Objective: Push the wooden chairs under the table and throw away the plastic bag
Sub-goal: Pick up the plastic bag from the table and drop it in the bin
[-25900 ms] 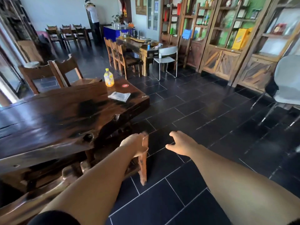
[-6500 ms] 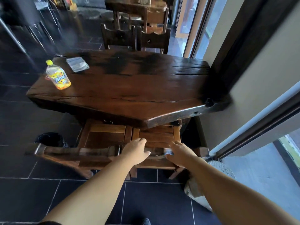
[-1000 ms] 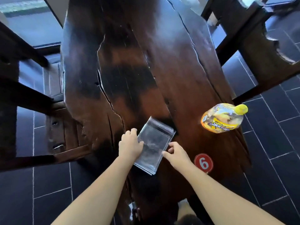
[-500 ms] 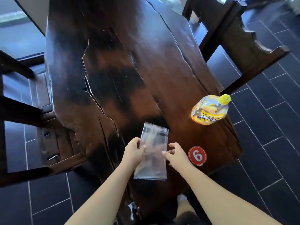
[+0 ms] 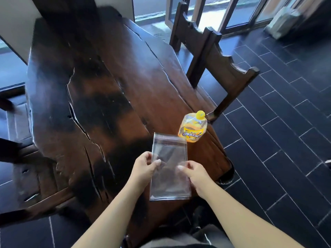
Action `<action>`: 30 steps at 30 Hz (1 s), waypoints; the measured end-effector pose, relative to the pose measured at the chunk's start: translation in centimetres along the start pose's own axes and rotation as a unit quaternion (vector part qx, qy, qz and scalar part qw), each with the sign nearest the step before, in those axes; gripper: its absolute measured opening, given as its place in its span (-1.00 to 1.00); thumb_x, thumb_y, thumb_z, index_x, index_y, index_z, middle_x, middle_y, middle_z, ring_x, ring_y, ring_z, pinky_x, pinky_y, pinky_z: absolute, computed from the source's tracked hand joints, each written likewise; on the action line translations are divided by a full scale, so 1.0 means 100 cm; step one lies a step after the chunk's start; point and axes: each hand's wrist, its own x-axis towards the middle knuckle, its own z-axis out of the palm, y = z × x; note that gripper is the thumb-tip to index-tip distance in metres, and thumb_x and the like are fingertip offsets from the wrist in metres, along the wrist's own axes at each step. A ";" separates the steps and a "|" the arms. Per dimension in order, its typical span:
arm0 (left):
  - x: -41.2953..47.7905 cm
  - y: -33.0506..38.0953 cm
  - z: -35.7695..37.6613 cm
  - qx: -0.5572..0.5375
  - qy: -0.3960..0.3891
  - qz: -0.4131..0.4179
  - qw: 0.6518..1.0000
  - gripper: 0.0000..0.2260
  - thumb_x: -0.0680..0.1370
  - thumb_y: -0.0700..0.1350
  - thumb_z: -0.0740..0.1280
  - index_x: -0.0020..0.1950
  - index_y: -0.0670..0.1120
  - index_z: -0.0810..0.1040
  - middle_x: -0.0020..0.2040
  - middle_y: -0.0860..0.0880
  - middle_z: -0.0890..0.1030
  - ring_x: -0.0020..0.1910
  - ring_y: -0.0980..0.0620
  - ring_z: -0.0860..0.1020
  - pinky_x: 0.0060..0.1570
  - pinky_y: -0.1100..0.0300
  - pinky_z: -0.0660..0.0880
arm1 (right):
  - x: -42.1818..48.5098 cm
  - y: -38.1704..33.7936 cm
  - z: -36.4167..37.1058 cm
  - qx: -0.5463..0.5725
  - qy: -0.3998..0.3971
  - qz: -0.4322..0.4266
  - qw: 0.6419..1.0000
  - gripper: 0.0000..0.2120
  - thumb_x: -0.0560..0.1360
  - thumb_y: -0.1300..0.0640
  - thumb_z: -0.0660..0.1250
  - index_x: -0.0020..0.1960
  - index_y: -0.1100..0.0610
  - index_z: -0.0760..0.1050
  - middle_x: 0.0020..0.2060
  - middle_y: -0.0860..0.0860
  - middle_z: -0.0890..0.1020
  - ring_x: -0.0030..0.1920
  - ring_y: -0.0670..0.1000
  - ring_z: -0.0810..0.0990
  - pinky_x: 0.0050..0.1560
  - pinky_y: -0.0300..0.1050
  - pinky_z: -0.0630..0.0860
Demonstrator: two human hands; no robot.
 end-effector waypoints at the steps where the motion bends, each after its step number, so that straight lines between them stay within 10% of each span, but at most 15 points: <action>1: 0.000 0.003 0.009 -0.002 0.001 0.006 1.000 -0.96 0.52 -0.26 0.41 -0.07 -0.18 0.57 -0.17 -0.11 0.71 -0.18 -0.05 0.67 -0.09 -0.01 0.61 | -0.001 0.000 -0.010 0.018 0.000 -0.007 1.000 -0.93 0.52 0.19 0.45 -0.01 0.17 0.63 -0.08 0.14 0.74 -0.02 0.14 0.71 0.06 0.08 0.64; 8: -0.008 0.021 0.101 -0.024 -0.006 0.009 1.000 -0.91 0.50 -0.26 0.46 -0.01 -0.21 0.63 -0.11 -0.20 0.72 -0.14 -0.09 0.67 -0.07 -0.02 0.61 | -0.004 0.001 -0.104 0.114 0.016 -0.031 0.993 -0.95 0.55 0.31 0.37 -0.09 0.25 0.58 -0.15 0.23 0.70 -0.13 0.20 0.68 0.02 0.19 0.65; 12: -0.018 0.023 0.168 -0.015 0.008 -0.044 0.999 -0.91 0.51 -0.24 0.45 -0.09 -0.26 0.63 -0.31 -0.09 0.66 -0.37 0.01 0.59 -0.45 0.19 0.49 | -0.005 0.006 -0.173 0.123 0.026 -0.041 0.991 -0.91 0.54 0.34 0.38 -0.13 0.21 0.57 -0.24 0.09 0.66 -0.19 0.05 0.62 -0.03 0.01 0.58; 16: -0.024 0.032 0.257 0.012 0.014 -0.025 1.000 -0.93 0.46 -0.25 0.49 -0.17 -0.23 0.65 -0.29 -0.07 0.66 -0.30 0.05 0.56 -0.24 0.21 0.49 | -0.001 0.015 -0.266 0.107 0.032 -0.060 0.992 -0.90 0.53 0.35 0.38 -0.14 0.22 0.55 -0.28 0.07 0.62 -0.23 0.02 0.57 -0.11 -0.13 0.51; 30: 0.053 -0.031 0.443 0.091 -0.066 -0.103 0.988 -0.86 0.50 -0.27 0.44 -0.24 -0.12 0.59 -0.43 0.01 0.55 -0.46 0.11 0.47 -0.43 0.23 0.46 | 0.093 0.123 -0.413 0.071 0.167 -0.001 0.983 -0.85 0.49 0.28 0.42 -0.23 0.13 0.59 -0.39 -0.06 0.58 -0.28 -0.05 0.51 -0.15 -0.11 0.46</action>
